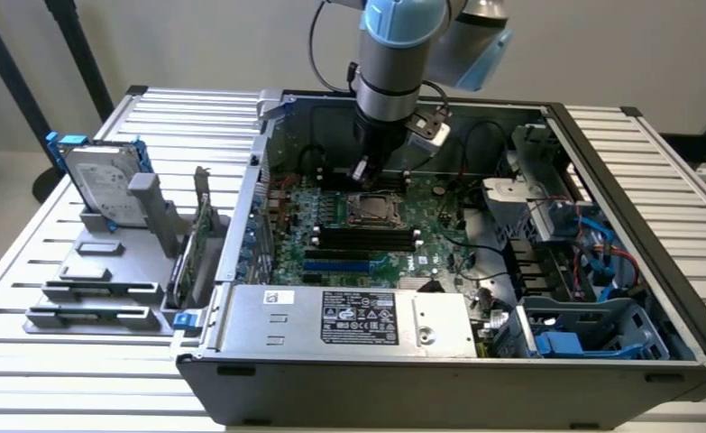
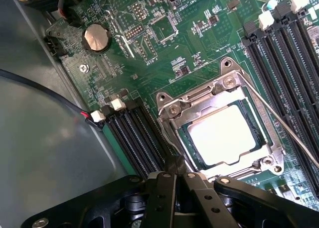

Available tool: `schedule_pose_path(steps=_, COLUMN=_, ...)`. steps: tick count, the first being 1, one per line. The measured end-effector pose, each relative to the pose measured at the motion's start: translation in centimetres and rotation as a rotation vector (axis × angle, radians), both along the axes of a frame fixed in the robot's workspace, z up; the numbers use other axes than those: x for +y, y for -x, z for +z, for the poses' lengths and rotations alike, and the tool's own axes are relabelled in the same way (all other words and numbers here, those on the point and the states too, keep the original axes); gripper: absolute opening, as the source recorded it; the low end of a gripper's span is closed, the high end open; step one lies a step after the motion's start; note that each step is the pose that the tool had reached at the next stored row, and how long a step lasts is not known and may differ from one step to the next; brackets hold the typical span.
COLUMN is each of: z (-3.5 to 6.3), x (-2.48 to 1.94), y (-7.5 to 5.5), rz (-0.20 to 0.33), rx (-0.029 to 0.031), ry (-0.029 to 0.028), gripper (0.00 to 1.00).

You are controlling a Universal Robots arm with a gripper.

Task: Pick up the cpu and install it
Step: 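Install the first cpu locking lever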

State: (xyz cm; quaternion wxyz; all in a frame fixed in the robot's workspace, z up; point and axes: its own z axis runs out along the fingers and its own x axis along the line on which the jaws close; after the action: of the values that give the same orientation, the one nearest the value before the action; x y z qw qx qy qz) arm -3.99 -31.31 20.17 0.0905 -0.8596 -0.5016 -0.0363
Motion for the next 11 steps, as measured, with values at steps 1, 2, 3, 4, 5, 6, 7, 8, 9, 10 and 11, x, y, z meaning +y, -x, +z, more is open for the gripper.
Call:
schedule_pose_path(steps=1, z=0.00, x=0.00, y=-0.03, rz=0.001, rx=0.0000, ry=0.0000, gripper=0.11)
schedule_pose_path(steps=2, z=0.00, x=0.00, y=-0.06, rz=0.002, rx=0.0000, ry=-0.0001, gripper=0.11)
schedule_pose_path(steps=3, z=0.00, x=0.00, y=-0.09, rz=0.003, rx=0.0000, ry=-0.0001, gripper=0.11)
schedule_pose_path(steps=4, z=0.00, x=0.00, y=-0.11, rz=0.004, rx=0.0000, ry=-0.0001, gripper=0.11)
schedule_pose_path(steps=5, z=0.00, x=0.00, y=-0.14, rz=0.005, rx=0.0000, ry=0.0000, gripper=0.11)
schedule_pose_path(steps=6, z=0.00, x=0.00, y=-0.17, rz=0.006, rx=0.0000, ry=-0.0001, gripper=0.11)
schedule_pose_path(steps=7, z=0.00, x=0.00, y=-0.20, rz=0.007, rx=0.0000, ry=0.0000, gripper=0.11)
schedule_pose_path(steps=8, z=0.00, x=0.00, y=-0.23, rz=0.007, rx=0.0000, ry=-0.0001, gripper=0.11)
schedule_pose_path(steps=9, z=0.00, x=0.00, y=-0.26, rz=0.008, rx=0.0000, ry=-0.0001, gripper=0.11)
schedule_pose_path(steps=10, z=0.00, x=0.00, y=-0.29, rz=0.009, rx=0.0000, ry=-0.0001, gripper=0.11)
schedule_pose_path(steps=11, z=0.00, x=0.00, y=-0.32, rz=0.010, rx=0.0000, ry=0.0000, gripper=0.11)
